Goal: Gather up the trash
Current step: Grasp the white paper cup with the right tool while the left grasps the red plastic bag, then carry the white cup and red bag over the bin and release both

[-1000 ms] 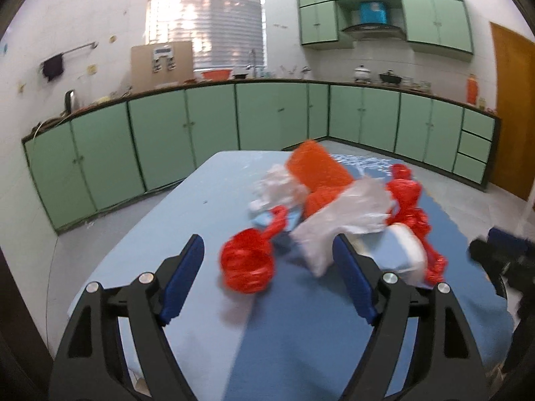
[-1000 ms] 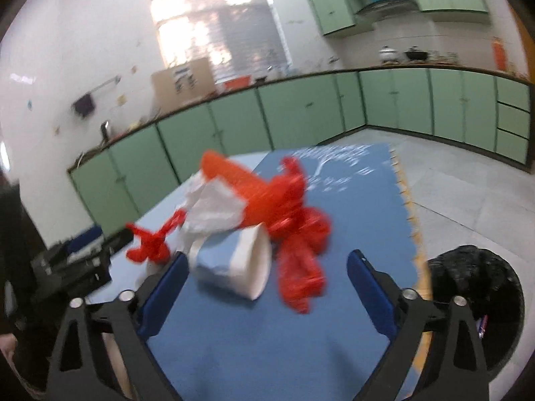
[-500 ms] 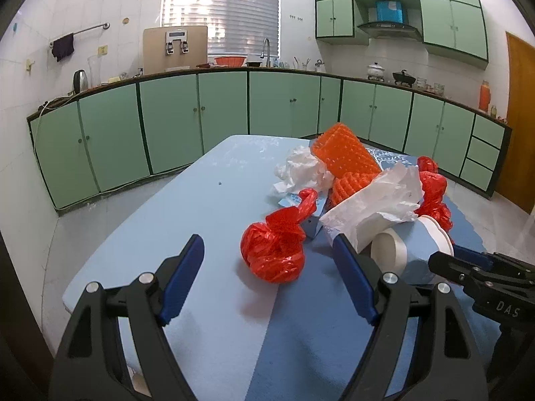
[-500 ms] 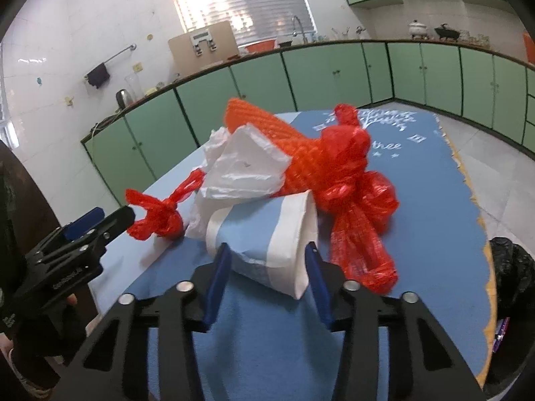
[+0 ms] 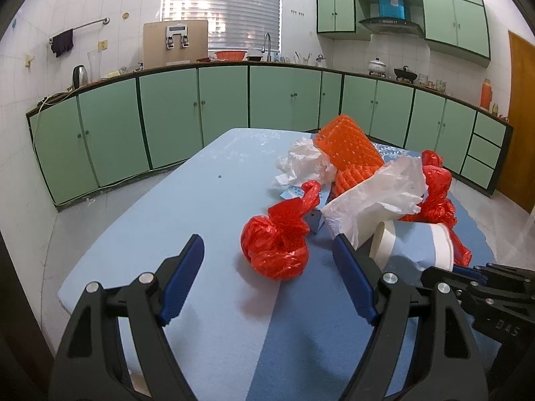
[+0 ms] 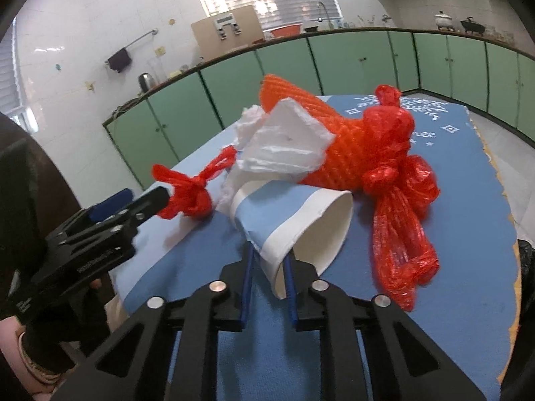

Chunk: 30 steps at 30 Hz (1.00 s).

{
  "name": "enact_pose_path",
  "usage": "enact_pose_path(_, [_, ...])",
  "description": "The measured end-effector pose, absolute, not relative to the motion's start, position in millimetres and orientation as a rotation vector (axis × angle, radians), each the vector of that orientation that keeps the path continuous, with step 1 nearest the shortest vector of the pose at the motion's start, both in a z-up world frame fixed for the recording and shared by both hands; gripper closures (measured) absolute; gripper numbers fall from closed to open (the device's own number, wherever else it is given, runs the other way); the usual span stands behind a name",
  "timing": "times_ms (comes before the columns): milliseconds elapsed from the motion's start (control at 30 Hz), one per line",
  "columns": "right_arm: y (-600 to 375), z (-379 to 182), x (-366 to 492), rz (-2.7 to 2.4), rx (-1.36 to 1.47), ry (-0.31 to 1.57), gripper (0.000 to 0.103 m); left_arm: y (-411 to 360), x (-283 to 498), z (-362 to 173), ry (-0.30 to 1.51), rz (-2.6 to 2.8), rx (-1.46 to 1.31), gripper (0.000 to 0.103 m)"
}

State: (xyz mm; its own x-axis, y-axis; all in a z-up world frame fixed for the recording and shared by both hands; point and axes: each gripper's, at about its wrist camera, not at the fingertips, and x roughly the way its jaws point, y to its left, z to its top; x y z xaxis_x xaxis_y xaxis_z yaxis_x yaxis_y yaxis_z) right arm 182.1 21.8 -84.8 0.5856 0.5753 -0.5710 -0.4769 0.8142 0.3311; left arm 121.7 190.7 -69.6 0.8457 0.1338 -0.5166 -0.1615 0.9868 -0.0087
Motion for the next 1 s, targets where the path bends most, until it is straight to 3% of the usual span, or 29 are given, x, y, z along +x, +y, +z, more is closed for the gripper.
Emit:
enact_pose_path(33, [22.1,-82.9,180.0,0.629,0.144,0.709,0.1,191.8,123.7,-70.9,0.547,0.157,-0.056,0.026])
enact_pose_path(300, [5.3,-63.8,158.9,0.636,0.163,0.668,0.1,195.0,146.9,-79.7,0.6,0.138,-0.085,0.028])
enact_pose_path(467, [-8.0,-53.9,145.8,0.621,0.166,0.646,0.1,191.7,163.2,-86.8,0.648,0.116,-0.101,0.049])
enact_pose_path(533, [-10.1,-51.2,142.8,0.61,0.155,0.639,0.1,190.3,167.7,-90.0,0.662,0.129,-0.097,0.065])
enact_pose_path(767, [-19.3,-46.8,132.2,0.579,0.155,0.62,0.1,193.6,153.9,-80.8,0.62,0.161,-0.117,0.084])
enact_pose_path(1000, [-44.2,-40.0,119.3,0.508,0.178,0.586,0.1,193.2,114.6,-49.7,0.496,0.186,-0.116,0.088])
